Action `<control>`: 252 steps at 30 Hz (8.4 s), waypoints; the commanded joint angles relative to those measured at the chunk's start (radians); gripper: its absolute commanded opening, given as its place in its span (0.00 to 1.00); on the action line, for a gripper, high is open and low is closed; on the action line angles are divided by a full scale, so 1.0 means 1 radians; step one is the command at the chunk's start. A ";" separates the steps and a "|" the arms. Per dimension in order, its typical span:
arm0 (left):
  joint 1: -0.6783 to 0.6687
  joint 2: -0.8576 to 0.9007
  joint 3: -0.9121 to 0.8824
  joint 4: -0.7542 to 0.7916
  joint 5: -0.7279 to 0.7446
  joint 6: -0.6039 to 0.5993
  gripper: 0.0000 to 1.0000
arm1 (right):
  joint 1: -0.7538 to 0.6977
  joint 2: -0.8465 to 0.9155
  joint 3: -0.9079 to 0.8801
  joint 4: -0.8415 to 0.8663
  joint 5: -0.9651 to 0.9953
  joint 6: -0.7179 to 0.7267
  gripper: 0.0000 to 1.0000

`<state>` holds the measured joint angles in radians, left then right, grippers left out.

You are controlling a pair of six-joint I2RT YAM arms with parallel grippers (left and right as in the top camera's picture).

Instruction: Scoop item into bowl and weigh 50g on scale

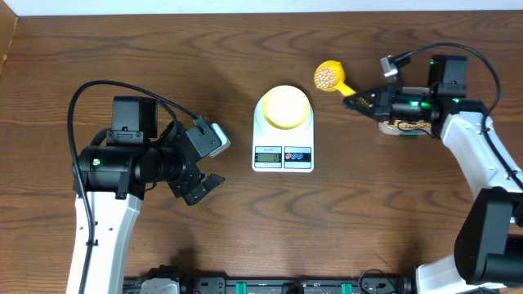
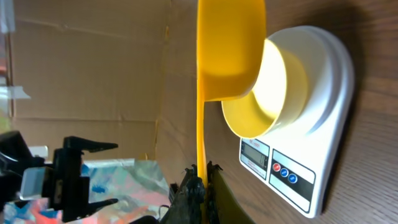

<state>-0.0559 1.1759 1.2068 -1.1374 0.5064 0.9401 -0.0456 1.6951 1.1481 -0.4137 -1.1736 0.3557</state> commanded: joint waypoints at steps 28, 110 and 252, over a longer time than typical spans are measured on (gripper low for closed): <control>0.003 -0.007 0.011 -0.003 -0.002 0.009 0.98 | 0.266 0.011 0.002 0.037 0.362 -0.346 0.01; 0.003 -0.007 0.011 -0.003 -0.002 0.009 0.98 | -0.144 -0.395 -0.010 -0.471 1.101 -0.586 0.01; 0.003 -0.007 0.010 -0.003 -0.002 0.009 0.98 | 0.104 -0.105 -0.151 0.273 0.298 0.171 0.01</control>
<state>-0.0559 1.1759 1.2068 -1.1374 0.5064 0.9401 -0.0170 1.5909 0.9970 -0.1444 -0.9096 0.5159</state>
